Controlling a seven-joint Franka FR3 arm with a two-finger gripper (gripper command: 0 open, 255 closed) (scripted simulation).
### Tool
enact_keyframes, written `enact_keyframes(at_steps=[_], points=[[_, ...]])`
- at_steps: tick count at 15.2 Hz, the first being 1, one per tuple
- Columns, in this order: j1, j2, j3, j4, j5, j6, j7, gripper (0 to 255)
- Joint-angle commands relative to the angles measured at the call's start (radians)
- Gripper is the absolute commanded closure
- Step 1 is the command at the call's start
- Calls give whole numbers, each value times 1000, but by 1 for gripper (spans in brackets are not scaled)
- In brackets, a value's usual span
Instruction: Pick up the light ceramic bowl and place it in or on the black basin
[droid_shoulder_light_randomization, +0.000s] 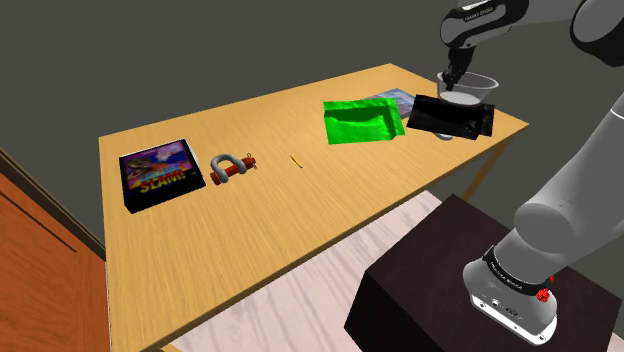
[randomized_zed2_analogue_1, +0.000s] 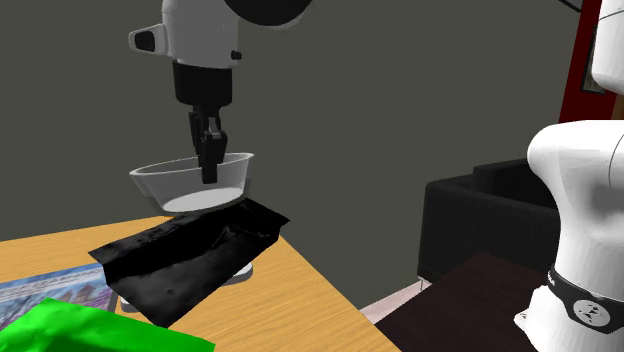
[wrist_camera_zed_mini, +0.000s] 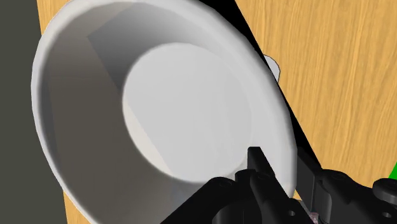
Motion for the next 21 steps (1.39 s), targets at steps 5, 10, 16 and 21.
enact_keyframes(at_steps=[5, 10, 16, 21], points=[[-3, 24, -2, -52, -2, 77, 13, 255], [-5, 41, -2, -75, -3, 116, 19, 255], [-5, 41, -2, -75, -3, 116, 19, 255], [-5, 41, -2, -76, -3, 117, 21, 0]])
